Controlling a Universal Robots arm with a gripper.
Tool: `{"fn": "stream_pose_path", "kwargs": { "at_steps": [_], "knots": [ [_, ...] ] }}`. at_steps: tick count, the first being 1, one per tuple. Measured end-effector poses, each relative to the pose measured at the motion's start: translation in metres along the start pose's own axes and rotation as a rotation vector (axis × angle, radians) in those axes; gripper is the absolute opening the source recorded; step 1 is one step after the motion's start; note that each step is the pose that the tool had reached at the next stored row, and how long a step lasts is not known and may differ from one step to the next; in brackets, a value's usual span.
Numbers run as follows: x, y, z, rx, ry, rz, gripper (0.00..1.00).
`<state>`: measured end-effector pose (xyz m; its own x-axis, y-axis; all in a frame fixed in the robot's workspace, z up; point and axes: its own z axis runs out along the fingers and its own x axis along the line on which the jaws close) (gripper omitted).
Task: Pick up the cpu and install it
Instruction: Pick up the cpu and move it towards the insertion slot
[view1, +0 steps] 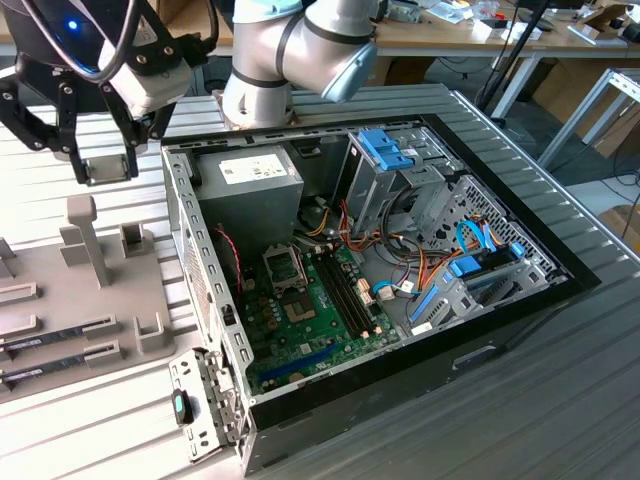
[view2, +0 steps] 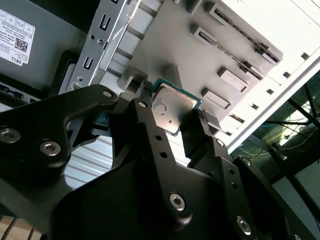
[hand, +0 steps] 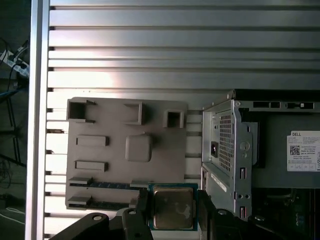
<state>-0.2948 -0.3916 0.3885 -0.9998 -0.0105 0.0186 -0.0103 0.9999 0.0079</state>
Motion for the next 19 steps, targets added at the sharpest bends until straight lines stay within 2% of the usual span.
{"fn": "stream_pose_path", "kwargs": {
  "at_steps": [10, 19],
  "knots": [
    [-0.0162, -0.0020, -0.0003, 0.0000, 0.0001, 0.000, 0.47],
    [-0.0266, -0.0041, -0.0004, 0.0000, 0.0003, 0.000, 0.47]
  ]
}}
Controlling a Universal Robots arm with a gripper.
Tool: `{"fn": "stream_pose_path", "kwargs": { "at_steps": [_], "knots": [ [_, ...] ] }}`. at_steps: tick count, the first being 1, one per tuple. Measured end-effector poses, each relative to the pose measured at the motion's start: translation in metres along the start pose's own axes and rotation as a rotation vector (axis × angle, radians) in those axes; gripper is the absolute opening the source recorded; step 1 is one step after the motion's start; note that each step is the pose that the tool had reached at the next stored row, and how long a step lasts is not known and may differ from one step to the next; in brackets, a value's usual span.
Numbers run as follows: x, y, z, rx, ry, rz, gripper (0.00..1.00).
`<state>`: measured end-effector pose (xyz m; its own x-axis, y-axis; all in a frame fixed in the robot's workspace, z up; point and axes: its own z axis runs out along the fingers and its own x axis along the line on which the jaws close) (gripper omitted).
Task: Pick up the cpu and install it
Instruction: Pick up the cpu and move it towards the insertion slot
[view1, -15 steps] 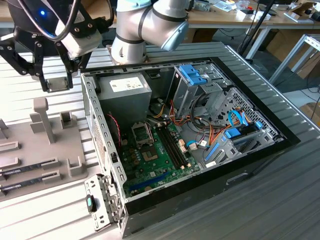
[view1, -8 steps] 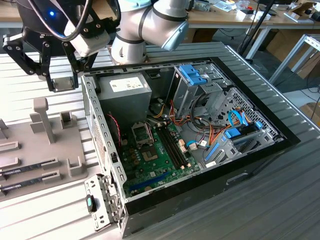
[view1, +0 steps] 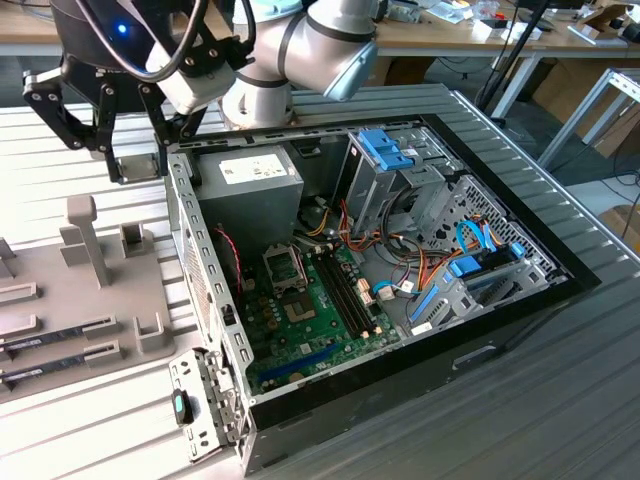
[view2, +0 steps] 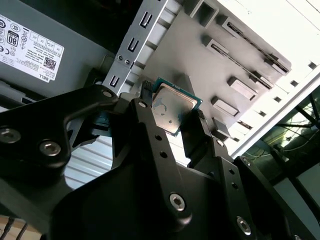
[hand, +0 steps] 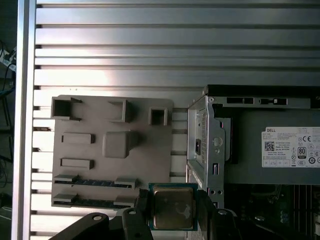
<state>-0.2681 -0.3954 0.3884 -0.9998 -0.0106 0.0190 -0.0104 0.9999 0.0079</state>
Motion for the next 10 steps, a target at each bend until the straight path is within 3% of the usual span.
{"fn": "stream_pose_path", "kwargs": {
  "at_steps": [7, 8, 10],
  "knots": [
    [-0.0088, -0.0017, -0.0001, 0.0000, 0.0002, 0.000, 0.47],
    [-0.0183, -0.0027, -0.0002, 0.0001, 0.0003, 0.000, 0.47],
    [-0.0228, -0.0032, -0.0002, 0.0000, 0.0003, 0.000, 0.47]
  ]
}}
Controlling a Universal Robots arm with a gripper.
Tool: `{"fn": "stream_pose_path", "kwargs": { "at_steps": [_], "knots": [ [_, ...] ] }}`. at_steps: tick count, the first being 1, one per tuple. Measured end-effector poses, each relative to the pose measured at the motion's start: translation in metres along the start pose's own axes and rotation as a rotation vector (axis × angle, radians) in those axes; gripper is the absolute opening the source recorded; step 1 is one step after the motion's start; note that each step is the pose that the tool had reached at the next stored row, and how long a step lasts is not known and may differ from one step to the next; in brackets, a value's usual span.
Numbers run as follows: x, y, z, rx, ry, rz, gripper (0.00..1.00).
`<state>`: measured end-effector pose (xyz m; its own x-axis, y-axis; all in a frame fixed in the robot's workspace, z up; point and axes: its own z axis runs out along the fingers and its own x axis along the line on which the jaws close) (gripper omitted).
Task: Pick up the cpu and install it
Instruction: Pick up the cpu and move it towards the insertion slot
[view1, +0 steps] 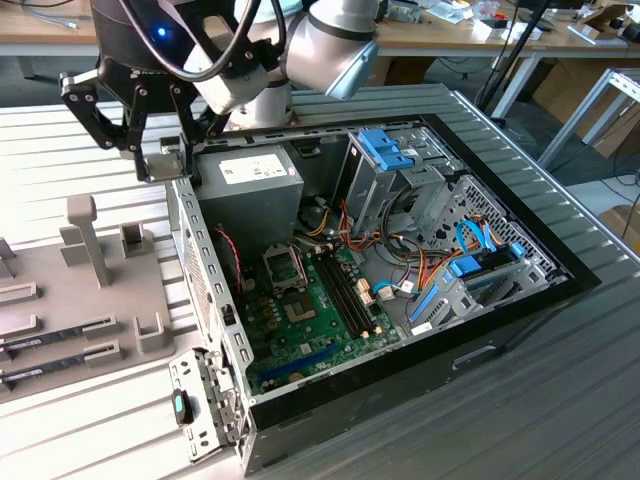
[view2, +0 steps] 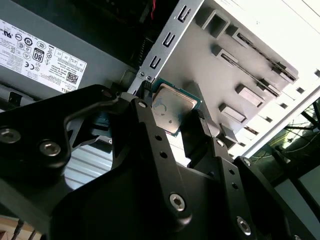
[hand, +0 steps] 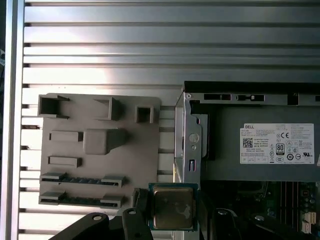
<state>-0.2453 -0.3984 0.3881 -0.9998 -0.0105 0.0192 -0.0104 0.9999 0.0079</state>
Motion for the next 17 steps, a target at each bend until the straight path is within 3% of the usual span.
{"fn": "stream_pose_path", "kwargs": {
  "at_steps": [10, 17],
  "knots": [
    [-0.0129, -0.0010, 0.0000, 0.0000, 0.0001, 0.000, 0.47],
    [-0.0296, -0.0019, 0.0000, 0.0000, 0.0004, 0.000, 0.47]
  ]
}}
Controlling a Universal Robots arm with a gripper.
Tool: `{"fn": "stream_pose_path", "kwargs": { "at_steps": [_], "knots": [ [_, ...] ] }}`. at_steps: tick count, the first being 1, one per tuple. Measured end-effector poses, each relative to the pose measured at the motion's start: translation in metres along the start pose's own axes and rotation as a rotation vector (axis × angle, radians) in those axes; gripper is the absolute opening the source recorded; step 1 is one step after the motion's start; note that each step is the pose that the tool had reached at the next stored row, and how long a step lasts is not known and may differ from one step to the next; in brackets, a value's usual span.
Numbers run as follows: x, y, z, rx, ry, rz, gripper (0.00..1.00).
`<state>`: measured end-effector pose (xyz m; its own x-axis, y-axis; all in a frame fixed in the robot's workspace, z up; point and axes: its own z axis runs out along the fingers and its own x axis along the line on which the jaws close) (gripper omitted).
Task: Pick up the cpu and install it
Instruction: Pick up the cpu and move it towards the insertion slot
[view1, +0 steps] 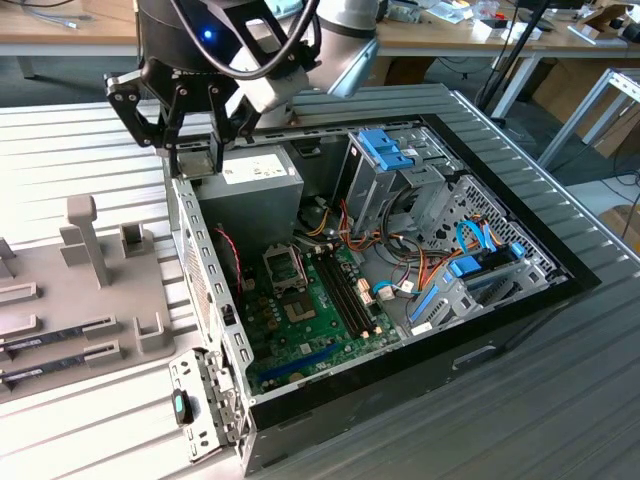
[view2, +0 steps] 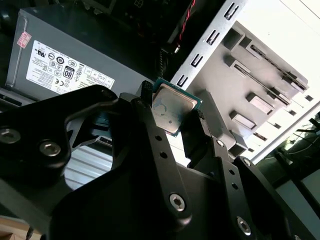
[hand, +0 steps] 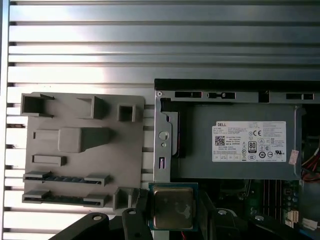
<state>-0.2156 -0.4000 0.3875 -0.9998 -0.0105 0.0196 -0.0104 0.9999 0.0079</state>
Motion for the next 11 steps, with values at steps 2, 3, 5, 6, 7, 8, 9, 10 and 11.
{"fn": "stream_pose_path", "kwargs": {
  "at_steps": [2, 3, 5, 6, 7, 8, 9, 10, 11],
  "knots": [
    [-0.0025, -0.0001, 0.0000, 0.0000, 0.0001, 0.000, 0.47],
    [-0.0043, -0.0002, 0.0001, 0.0000, 0.0000, 0.000, 0.47],
    [-0.0080, -0.0004, 0.0001, 0.0000, 0.0001, 0.000, 0.47],
    [-0.0093, -0.0005, 0.0001, 0.0000, 0.0001, 0.000, 0.47],
    [-0.0115, -0.0006, 0.0001, 0.0000, 0.0001, 0.000, 0.47],
    [-0.0128, -0.0007, 0.0001, 0.0000, 0.0001, 0.000, 0.47],
    [-0.0139, -0.0007, 0.0001, 0.0000, 0.0002, 0.000, 0.47],
    [-0.0163, -0.0008, 0.0002, 0.0000, 0.0002, 0.000, 0.47],
    [-0.0174, -0.0009, 0.0002, 0.0000, 0.0002, 0.000, 0.47]
  ]
}}
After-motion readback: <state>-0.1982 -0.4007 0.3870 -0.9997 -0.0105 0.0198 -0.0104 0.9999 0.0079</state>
